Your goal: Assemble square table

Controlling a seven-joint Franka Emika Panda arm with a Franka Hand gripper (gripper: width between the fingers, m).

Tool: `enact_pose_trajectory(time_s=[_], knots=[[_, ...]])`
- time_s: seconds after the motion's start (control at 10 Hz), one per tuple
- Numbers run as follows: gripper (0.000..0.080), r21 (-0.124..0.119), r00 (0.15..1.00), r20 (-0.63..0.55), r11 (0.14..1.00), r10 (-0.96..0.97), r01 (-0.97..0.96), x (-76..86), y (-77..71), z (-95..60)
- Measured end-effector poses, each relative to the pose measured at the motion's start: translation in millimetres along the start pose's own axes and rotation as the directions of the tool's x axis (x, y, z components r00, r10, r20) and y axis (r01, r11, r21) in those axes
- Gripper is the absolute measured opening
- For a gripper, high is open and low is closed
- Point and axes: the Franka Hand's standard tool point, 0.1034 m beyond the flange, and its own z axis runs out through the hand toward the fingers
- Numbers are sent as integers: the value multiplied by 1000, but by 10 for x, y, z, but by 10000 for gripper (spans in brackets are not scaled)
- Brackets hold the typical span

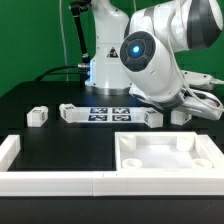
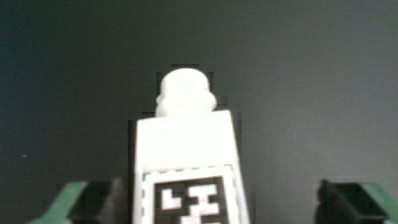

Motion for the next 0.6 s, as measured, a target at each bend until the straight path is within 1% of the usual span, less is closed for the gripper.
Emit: enact_pose_trajectory(time_s=[0.1, 0.2, 0.6], knots=[[382, 0, 1000, 0, 1000, 0, 0, -1, 0, 1], [284, 0, 1000, 1, 1000, 0, 0, -1, 0, 1], [285, 0, 1000, 1, 1000, 0, 0, -2, 0, 2]])
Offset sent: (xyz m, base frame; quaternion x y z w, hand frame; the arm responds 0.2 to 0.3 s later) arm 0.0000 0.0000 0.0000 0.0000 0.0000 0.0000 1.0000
